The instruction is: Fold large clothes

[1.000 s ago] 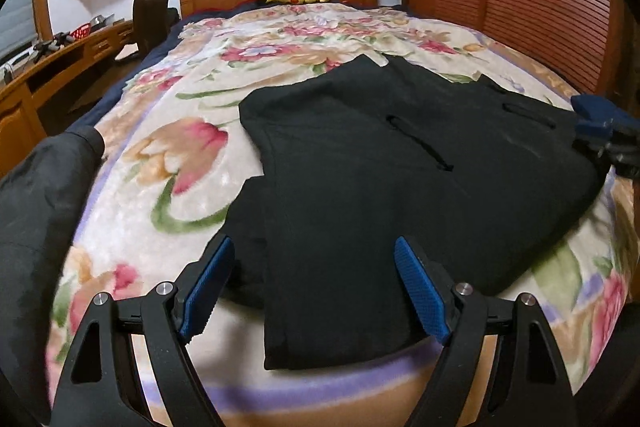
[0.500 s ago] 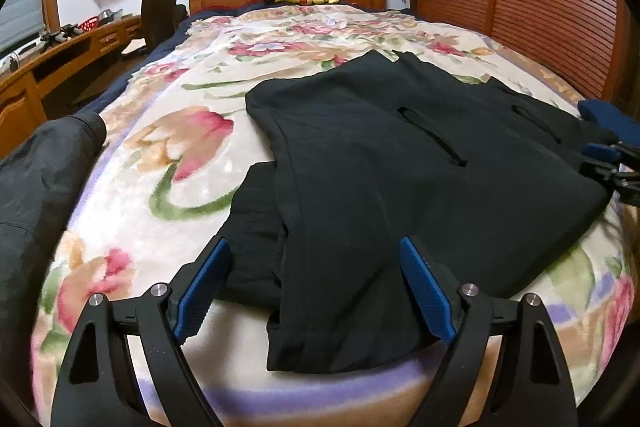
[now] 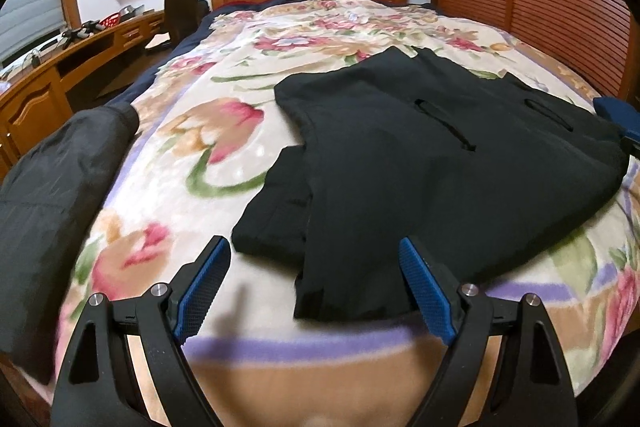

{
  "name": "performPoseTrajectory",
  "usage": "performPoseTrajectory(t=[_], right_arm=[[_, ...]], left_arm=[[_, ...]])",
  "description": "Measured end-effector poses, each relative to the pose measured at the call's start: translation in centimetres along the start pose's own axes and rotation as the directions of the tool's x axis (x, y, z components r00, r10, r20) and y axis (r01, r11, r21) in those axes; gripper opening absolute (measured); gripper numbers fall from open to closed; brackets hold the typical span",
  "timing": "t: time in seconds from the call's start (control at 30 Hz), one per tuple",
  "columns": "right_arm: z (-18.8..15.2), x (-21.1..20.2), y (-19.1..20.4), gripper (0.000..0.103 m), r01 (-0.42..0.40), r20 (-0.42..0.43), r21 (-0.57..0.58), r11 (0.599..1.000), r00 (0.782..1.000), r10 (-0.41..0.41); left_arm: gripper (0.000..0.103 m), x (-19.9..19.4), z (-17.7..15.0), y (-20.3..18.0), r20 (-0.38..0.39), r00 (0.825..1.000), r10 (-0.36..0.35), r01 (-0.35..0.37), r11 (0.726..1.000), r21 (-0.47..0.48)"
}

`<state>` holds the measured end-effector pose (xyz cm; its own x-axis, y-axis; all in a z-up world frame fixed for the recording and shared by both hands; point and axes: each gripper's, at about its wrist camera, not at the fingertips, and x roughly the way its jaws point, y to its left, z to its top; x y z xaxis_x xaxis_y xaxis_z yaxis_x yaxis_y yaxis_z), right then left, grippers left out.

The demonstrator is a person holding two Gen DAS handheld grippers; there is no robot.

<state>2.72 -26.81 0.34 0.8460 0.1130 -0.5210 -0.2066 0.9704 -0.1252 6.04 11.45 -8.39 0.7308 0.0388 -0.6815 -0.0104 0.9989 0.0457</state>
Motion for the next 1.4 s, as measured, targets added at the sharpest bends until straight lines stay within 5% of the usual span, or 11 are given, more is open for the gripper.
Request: performPoseTrajectory(t=[0.1,0.27,0.67,0.73,0.83,0.97,1.17,1.4], right_arm=[[-0.2,0.7,-1.4,0.065,0.006,-0.031,0.052,0.999,1.000,-0.004],[-0.2,3.4,-2.1,0.065,-0.027,-0.113,0.127,0.992,0.993,0.042],[0.7,6.8,-0.4,0.075,0.043,-0.177,0.125,0.991,0.984,-0.020],[0.6,6.9,-0.6,0.075,0.031,-0.181,0.139,0.990,0.983,-0.005],[0.5,6.8,-1.2,0.075,-0.001,-0.183,0.170,0.985,0.982,0.033],[0.5,6.4,-1.2,0.057,-0.016,-0.166,0.140,0.990,0.985,0.040],[0.7,4.7,-1.2,0.025,-0.069,-0.119,0.101,0.992,0.990,0.081],[0.0,1.1,-0.9,0.015,-0.062,-0.044,0.032,0.998,0.997,0.063]], left_arm=[[0.084,-0.7,-0.3,0.2,-0.004,1.000,-0.002,0.002,1.000,0.001],[0.062,-0.6,-0.2,0.4,-0.030,0.999,-0.026,0.026,1.000,-0.005],[0.060,1.4,0.2,0.6,-0.102,0.992,-0.071,0.064,0.996,-0.070],[0.046,1.5,0.2,0.5,-0.106,0.988,-0.108,0.100,0.992,-0.081],[0.037,1.6,0.2,-0.1,-0.119,0.986,-0.117,0.109,0.992,-0.070],[0.018,1.3,0.4,-1.1,-0.130,0.988,-0.082,0.082,0.997,-0.010],[0.008,-0.8,0.5,-1.1,-0.069,0.995,-0.068,0.068,0.998,-0.003],[0.006,-3.4,-0.2,-1.0,-0.004,0.994,-0.108,0.108,0.994,-0.005]])
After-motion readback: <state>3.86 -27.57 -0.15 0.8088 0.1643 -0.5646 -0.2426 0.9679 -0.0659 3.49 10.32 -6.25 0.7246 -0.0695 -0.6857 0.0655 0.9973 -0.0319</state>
